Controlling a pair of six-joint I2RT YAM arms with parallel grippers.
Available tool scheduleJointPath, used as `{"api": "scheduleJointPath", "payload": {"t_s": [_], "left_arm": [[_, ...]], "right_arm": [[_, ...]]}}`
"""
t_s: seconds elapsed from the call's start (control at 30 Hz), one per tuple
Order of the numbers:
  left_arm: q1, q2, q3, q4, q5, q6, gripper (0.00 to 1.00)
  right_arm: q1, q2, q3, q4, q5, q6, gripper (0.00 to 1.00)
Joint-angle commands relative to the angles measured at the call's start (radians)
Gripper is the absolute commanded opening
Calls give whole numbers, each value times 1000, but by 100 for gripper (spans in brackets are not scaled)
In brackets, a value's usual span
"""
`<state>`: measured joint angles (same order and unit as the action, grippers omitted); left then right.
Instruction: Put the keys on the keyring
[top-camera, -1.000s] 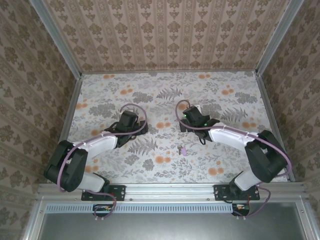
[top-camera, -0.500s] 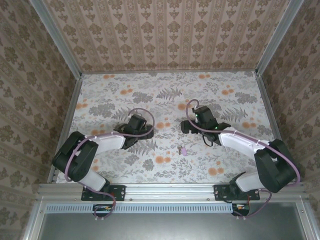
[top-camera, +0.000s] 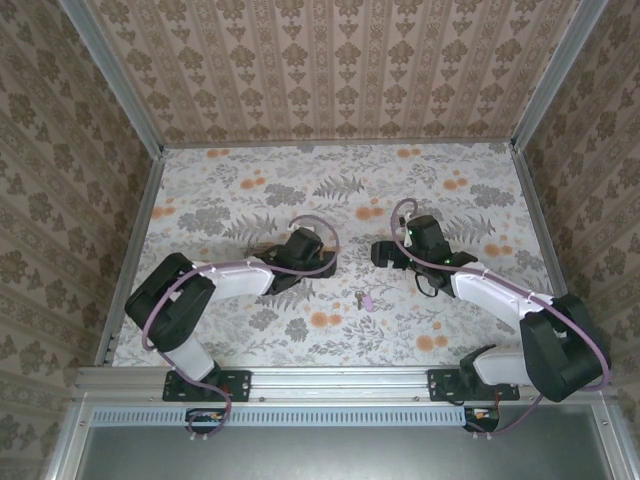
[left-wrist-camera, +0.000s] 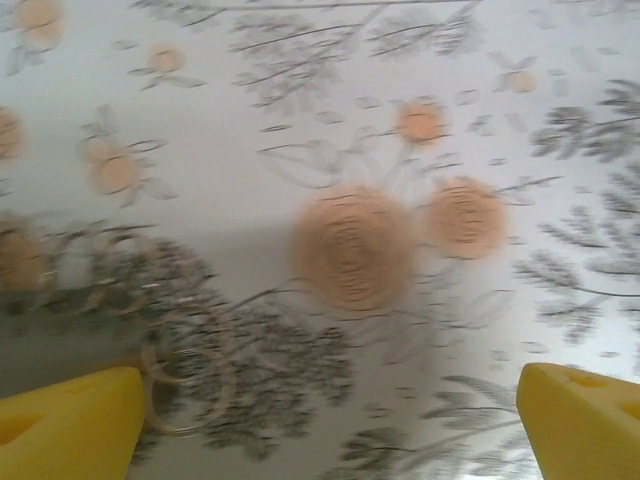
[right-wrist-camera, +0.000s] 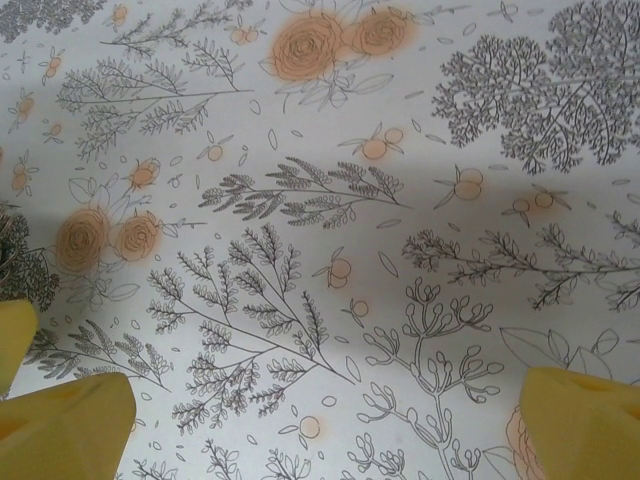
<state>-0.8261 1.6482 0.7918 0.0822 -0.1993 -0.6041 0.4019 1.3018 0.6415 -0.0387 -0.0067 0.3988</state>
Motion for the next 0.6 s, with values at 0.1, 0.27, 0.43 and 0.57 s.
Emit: {"api": "scheduleJointPath", "payload": {"t_s": [0.1, 0.27, 0.43, 0.57], "left_arm": [[-60, -22, 51, -42, -46, -13, 97], [-26, -103, 42, -96, -90, 8, 98], [71, -134, -11, -89, -43, -4, 98], [136, -128, -51, -49, -7, -5, 98]], "right_arm": [[-11, -17, -19, 46, -52, 35, 100], [-11, 8, -16, 79, -98, 56, 100], [-5, 34, -12, 106, -160, 75, 100], [14, 41, -1, 102, -173, 72, 100]]}}
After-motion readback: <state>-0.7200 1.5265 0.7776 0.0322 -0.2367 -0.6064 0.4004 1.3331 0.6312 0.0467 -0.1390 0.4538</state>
